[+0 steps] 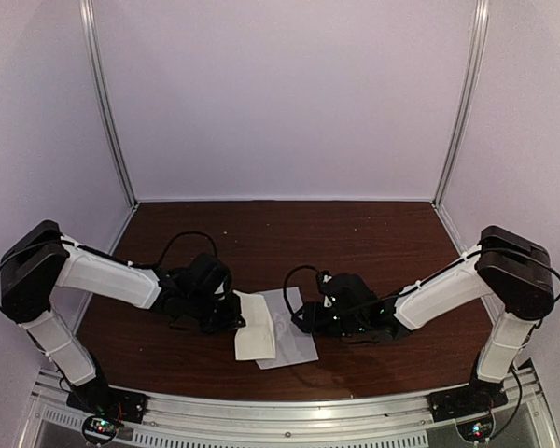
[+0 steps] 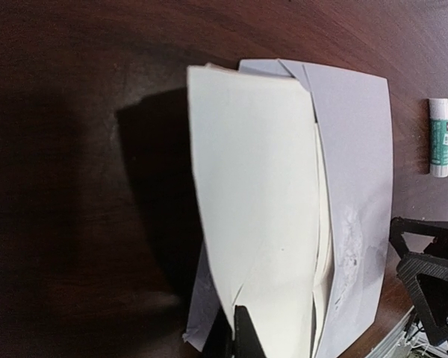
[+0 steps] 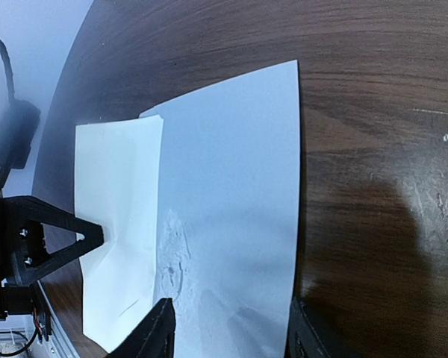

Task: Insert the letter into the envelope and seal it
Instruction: Place the letter in the envelope.

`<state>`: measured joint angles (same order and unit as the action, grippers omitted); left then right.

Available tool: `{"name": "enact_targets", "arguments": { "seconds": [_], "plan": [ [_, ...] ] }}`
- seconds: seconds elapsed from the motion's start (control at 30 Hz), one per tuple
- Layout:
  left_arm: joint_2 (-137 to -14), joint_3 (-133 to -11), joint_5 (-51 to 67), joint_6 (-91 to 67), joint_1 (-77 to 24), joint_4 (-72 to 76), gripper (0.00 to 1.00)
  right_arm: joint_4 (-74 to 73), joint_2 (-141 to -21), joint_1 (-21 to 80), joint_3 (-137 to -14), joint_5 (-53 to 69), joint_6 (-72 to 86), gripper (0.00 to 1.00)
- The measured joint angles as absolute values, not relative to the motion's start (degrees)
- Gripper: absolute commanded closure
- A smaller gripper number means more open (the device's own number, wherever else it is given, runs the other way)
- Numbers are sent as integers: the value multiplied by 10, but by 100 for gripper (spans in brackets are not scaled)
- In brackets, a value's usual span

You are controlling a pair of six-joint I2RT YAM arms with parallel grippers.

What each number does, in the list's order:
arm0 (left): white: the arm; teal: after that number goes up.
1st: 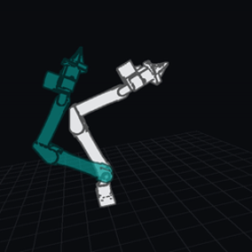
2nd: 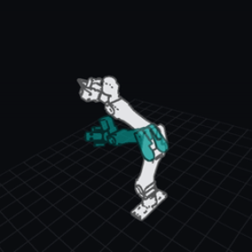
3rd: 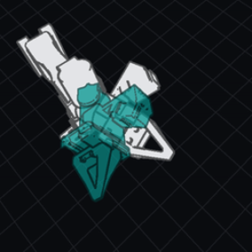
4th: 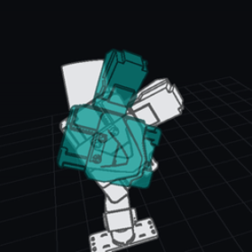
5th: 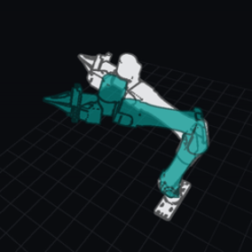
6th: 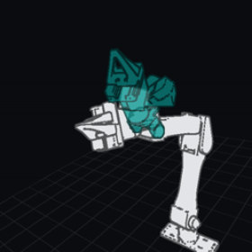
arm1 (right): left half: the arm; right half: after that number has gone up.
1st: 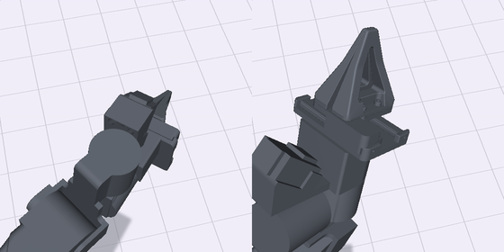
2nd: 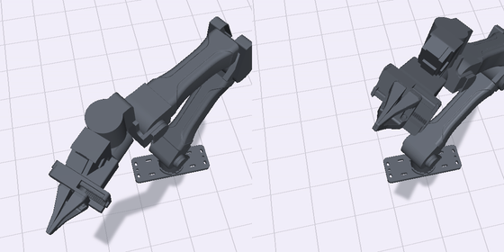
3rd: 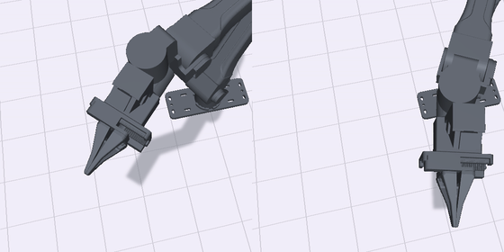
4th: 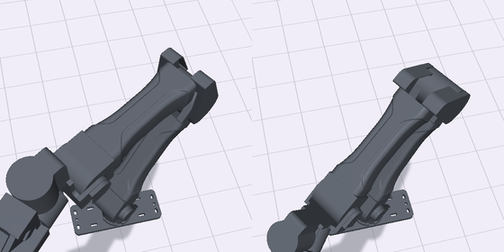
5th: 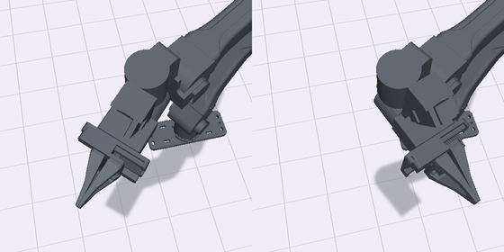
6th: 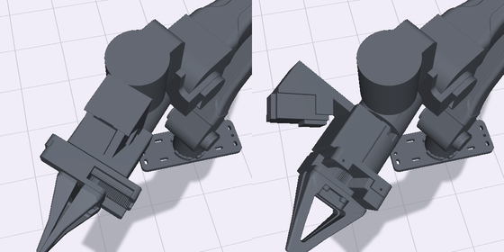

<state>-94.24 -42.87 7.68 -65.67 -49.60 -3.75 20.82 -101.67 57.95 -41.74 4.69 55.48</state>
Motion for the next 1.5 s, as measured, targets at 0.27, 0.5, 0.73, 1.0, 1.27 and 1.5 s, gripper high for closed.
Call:
{"name": "enact_targets", "arguments": {
  "seconds": [0.27, 0.5, 0.73, 1.0, 1.27, 1.5],
  "plan": [
    [-953, -438, 77, -661, -506, -30, 100, 208, -1017, 580, -418, 46, 555, 48],
    [-957, -451, 66, -655, -510, -46, 100, 189, -1005, 583, -417, 38, 550, 43],
    [-957, -456, 57, -640, -512, -59, 100, 112, -940, 599, -420, 13, 507, 45],
    [-957, -457, 56, -633, -512, -62, 100, 104, -939, 625, -466, 25, 464, 62],
    [-957, -457, 56, -631, -512, -62, 100, 128, -1032, 645, -515, 81, 447, 75],
    [-958, -457, 56, -631, -512, -61, 100, 140, -1068, 647, -538, 106, 438, 75]
  ]
}}
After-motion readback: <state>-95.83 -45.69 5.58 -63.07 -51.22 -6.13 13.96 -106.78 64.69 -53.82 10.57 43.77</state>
